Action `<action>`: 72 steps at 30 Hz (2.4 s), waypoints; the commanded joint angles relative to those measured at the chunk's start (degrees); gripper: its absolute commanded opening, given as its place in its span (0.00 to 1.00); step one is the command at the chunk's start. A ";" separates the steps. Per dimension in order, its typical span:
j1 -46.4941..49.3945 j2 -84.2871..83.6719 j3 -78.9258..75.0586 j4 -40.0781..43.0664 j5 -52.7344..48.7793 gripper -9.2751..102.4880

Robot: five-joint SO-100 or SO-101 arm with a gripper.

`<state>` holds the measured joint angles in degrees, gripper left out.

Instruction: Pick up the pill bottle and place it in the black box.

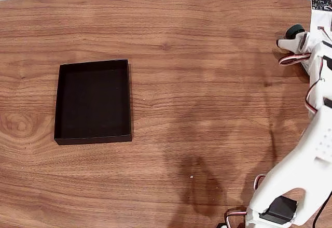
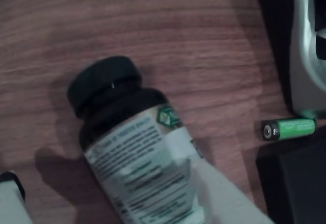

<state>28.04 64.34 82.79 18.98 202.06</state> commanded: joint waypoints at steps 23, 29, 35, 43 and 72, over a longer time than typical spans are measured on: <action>4.13 -15.21 -23.64 3.43 4.22 0.45; 1.93 -19.07 -25.93 3.60 2.02 0.42; 0.00 -19.51 -24.96 3.60 -0.44 0.36; -2.20 -15.64 -19.51 3.52 -2.55 0.18; -13.36 43.95 37.18 -16.52 -28.30 0.15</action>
<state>17.93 85.78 111.36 8.26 178.51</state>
